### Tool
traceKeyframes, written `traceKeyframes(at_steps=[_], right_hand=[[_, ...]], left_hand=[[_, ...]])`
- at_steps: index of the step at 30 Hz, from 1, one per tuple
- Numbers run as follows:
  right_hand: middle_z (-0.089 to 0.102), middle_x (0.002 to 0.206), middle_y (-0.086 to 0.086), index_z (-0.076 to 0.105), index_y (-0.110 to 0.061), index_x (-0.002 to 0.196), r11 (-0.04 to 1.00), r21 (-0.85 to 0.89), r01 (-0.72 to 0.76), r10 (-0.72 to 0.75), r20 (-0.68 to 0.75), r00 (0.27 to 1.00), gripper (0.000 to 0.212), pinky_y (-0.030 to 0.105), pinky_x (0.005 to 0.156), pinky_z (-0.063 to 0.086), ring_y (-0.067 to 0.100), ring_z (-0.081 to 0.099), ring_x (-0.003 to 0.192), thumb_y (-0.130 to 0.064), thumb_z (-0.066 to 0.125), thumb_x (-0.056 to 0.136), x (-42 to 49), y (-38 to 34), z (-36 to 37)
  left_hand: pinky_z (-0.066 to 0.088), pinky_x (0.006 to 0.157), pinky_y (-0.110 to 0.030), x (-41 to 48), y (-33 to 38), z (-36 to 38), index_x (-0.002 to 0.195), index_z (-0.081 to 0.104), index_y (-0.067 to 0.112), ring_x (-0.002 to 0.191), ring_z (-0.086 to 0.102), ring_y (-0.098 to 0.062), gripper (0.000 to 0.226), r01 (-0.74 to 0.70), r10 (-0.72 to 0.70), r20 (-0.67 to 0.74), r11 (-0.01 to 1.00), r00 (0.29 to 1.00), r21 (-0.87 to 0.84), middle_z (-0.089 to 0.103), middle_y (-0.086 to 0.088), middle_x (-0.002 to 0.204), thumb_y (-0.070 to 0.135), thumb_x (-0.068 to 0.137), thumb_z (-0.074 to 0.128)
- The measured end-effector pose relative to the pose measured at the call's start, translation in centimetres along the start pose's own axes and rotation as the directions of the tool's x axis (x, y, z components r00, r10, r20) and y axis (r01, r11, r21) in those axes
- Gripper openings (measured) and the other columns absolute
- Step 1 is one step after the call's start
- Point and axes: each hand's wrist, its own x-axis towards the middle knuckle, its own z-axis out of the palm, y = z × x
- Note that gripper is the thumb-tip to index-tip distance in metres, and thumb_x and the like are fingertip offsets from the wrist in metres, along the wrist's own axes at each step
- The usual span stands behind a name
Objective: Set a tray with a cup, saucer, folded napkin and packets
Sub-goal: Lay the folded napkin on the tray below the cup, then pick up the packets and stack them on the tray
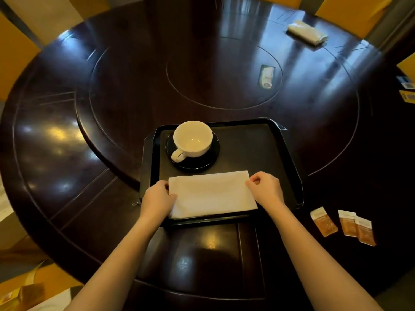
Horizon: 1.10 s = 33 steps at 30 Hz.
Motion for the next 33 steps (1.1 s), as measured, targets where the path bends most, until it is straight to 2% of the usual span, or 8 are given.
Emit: traceKeyframes(at_steps=[8,13,18,20,23,27,30,33], right_hand=[[0.059,0.081,-0.002,0.061,-0.016,0.088,0.998,0.028,0.057,-0.056,-0.028,0.998,0.006,0.023,0.058,0.044,0.01,0.055,0.072,-0.022,0.059,0.087,-0.1,0.6,0.3],[0.063,0.089,0.003,0.062,-0.014,0.098,0.993,0.06,0.099,-0.102,0.046,0.994,0.014,0.031,0.07,0.052,0.017,0.059,0.08,-0.021,0.06,0.085,0.3,0.8,-0.6],[0.061,0.086,-0.005,0.06,-0.019,0.106,0.981,0.06,0.185,-0.191,0.1,0.977,0.021,0.026,0.069,0.048,0.012,0.058,0.081,-0.027,0.061,0.087,0.3,1.8,-3.7],[0.06,0.092,-0.006,0.06,-0.02,0.109,0.978,0.056,0.2,-0.206,0.155,0.966,0.024,0.024,0.073,0.046,0.011,0.057,0.086,-0.028,0.062,0.086,0.2,2.8,-6.1],[0.063,0.103,-0.004,0.063,-0.02,0.112,0.973,0.07,0.218,-0.228,0.227,0.947,0.027,0.023,0.08,0.043,0.01,0.056,0.094,-0.027,0.063,0.085,-0.2,5.8,-10.5],[0.068,0.109,-0.002,0.067,-0.019,0.108,0.981,0.044,0.189,-0.193,0.128,0.973,0.023,0.019,0.083,0.038,0.007,0.057,0.098,-0.023,0.062,0.086,-0.7,12.0,-16.0],[0.067,0.112,0.0,0.066,-0.018,0.109,0.998,0.002,0.056,-0.056,0.04,0.998,0.024,0.022,0.083,0.041,0.012,0.058,0.102,-0.023,0.06,0.087,-1.0,17.6,-18.7],[0.065,0.115,0.006,0.062,-0.015,0.115,0.985,-0.109,-0.132,0.127,-0.057,0.99,0.032,0.036,0.091,0.049,0.021,0.059,0.107,-0.026,0.062,0.086,-1.6,22.0,-18.7]], left_hand=[[0.049,0.077,-0.037,-0.8,0.0,0.4,0.122,0.054,0.009,0.097,0.06,-0.029,0.04,-0.047,0.054,-0.084,0.996,0.995,0.08,0.064,-0.013,0.108,0.017,0.083,0.061],[0.047,0.08,-0.039,-1.8,1.2,-0.3,0.127,0.047,0.006,0.105,0.057,-0.034,0.047,-0.038,0.06,-0.113,0.981,0.992,0.188,0.057,-0.017,0.12,0.02,0.085,0.061],[0.045,0.074,-0.033,-4.9,4.9,-0.8,0.133,0.045,0.013,0.103,0.059,-0.027,0.045,-0.226,0.274,-0.234,0.951,0.933,0.212,0.059,-0.01,0.121,0.025,0.09,0.052],[0.042,0.073,-0.027,-6.4,8.2,-0.1,0.132,0.046,0.016,0.095,0.06,-0.017,0.045,-0.353,0.375,-0.156,0.923,0.914,0.154,0.064,-0.003,0.112,0.028,0.089,0.053],[0.049,0.079,-0.029,-8.4,13.8,3.1,0.126,0.053,0.017,0.089,0.062,-0.015,0.04,-0.436,0.438,0.111,0.899,0.892,-0.042,0.066,-0.001,0.099,0.028,0.088,0.057],[0.057,0.08,-0.043,-10.9,20.5,9.2,0.119,0.057,0.008,0.086,0.067,-0.023,0.034,-0.265,0.4,0.405,0.899,0.823,-0.349,0.068,-0.01,0.093,0.019,0.087,0.06],[0.059,0.073,-0.042,-12.8,24.2,14.8,0.112,0.058,0.008,0.08,0.07,-0.025,0.031,-0.353,0.417,0.437,0.908,0.797,-0.224,0.066,-0.006,0.088,0.022,0.085,0.061],[0.057,0.072,-0.033,-14.6,25.3,20.0,0.106,0.058,0.006,0.083,0.07,-0.029,0.031,-0.495,0.42,0.426,0.866,0.801,0.077,0.068,-0.014,0.102,0.029,0.086,0.054]])
